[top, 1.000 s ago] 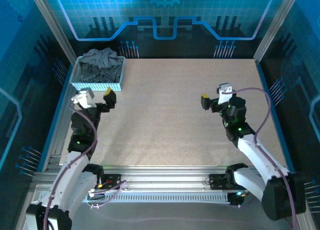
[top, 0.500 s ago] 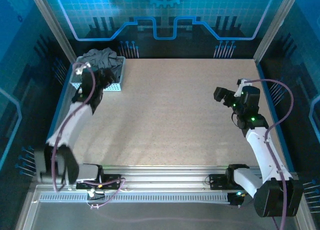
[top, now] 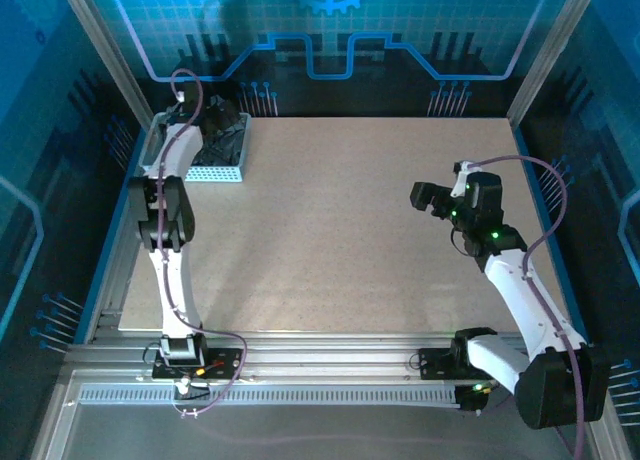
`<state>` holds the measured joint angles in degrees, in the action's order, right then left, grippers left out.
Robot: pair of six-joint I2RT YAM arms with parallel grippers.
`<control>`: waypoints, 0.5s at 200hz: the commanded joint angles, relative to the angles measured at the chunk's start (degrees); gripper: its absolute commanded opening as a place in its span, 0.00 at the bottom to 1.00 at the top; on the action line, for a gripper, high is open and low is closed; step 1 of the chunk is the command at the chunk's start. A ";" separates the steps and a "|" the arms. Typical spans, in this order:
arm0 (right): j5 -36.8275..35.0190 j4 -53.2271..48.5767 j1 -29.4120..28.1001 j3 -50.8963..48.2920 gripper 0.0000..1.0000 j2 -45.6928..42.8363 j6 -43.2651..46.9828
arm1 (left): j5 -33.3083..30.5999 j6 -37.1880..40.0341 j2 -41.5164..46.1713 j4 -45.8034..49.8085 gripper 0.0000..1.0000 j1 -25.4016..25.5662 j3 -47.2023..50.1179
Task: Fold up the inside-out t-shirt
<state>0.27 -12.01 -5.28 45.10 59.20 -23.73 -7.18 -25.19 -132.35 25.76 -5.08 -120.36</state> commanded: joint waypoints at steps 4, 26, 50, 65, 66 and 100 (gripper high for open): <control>-1.42 0.23 -1.41 -0.28 1.00 0.06 1.00 | 3.23 1.98 -6.55 7.18 0.99 -1.50 -10.71; -1.66 0.32 -1.84 -0.63 1.00 0.30 1.21 | 3.59 1.82 -10.74 7.29 0.99 -1.66 -15.31; -1.86 -0.10 -2.42 -0.72 1.00 0.57 1.31 | 5.37 1.56 -14.41 6.63 0.96 -1.77 -18.78; -1.94 -0.55 -2.74 -0.72 1.00 0.57 1.23 | 6.65 0.93 -16.15 6.32 0.85 -1.99 -20.45; -1.98 -0.56 -2.78 -0.76 1.00 0.57 1.27 | 6.78 0.84 -16.25 6.32 0.83 -2.01 -20.58; -2.31 -2.20 -3.39 -0.05 1.00 0.35 1.43 | 9.06 -1.65 -15.82 6.09 0.30 -2.85 -21.75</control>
<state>-1.15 -12.36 -7.57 44.86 59.55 -22.94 -1.15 -25.43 -148.46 31.03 -6.72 -139.37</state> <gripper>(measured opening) 0.998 0.455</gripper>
